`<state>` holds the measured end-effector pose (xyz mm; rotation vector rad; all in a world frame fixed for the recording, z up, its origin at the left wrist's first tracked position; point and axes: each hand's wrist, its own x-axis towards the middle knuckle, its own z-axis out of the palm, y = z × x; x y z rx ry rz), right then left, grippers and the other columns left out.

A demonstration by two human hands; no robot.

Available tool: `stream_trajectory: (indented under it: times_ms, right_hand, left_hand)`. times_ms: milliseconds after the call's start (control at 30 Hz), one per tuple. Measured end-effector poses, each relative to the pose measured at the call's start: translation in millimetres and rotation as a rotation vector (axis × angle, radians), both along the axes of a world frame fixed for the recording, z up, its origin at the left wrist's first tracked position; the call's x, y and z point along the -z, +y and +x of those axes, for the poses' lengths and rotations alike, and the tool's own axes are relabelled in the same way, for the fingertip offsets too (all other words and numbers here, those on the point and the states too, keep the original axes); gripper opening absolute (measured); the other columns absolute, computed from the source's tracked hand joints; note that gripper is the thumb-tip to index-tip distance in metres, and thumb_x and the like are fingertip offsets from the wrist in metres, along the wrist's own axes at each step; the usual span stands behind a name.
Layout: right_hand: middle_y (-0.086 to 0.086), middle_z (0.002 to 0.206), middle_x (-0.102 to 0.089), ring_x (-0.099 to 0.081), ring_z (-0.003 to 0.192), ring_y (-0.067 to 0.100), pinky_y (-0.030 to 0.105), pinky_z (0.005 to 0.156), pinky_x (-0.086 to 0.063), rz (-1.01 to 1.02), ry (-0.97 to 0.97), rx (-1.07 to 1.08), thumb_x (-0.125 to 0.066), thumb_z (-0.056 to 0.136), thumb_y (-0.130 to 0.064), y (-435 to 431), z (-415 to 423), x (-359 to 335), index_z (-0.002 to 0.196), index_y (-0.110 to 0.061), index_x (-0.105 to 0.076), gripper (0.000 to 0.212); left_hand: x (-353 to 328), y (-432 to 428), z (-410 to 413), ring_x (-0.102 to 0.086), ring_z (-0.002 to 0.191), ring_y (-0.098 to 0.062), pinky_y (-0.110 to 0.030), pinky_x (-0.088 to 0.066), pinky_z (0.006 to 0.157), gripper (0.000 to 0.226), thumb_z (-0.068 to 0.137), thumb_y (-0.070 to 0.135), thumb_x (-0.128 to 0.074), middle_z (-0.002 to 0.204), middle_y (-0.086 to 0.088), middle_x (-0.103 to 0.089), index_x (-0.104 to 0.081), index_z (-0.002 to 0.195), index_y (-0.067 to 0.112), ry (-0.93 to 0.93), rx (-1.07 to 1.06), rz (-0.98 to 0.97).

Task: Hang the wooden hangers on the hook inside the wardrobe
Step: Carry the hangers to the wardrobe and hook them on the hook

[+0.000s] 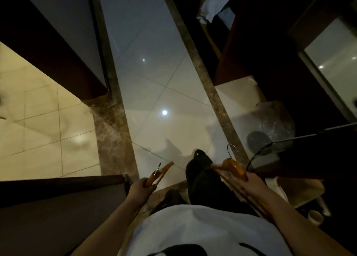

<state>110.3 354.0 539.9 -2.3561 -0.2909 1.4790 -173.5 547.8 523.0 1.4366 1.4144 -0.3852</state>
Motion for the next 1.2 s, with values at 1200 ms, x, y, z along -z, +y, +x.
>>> stream_trajectory:
  times_ms: [1200]
  right_hand:
    - [0.001,0.078,-0.06,-0.057,0.066,0.015,0.026,0.057,-0.043,0.078,-0.028,-0.17,-0.055,0.089,-0.031,447.1,267.0,6.0,0.106,-0.023,-0.058,0.02]
  left_hand:
    - [0.4,397.4,212.4,-0.059,0.081,-0.023,-0.036,-0.051,0.076,0.023,0.089,0.02,-0.058,0.085,-0.009,-0.06,-0.058,0.107,0.006,-0.034,-0.32,0.12]
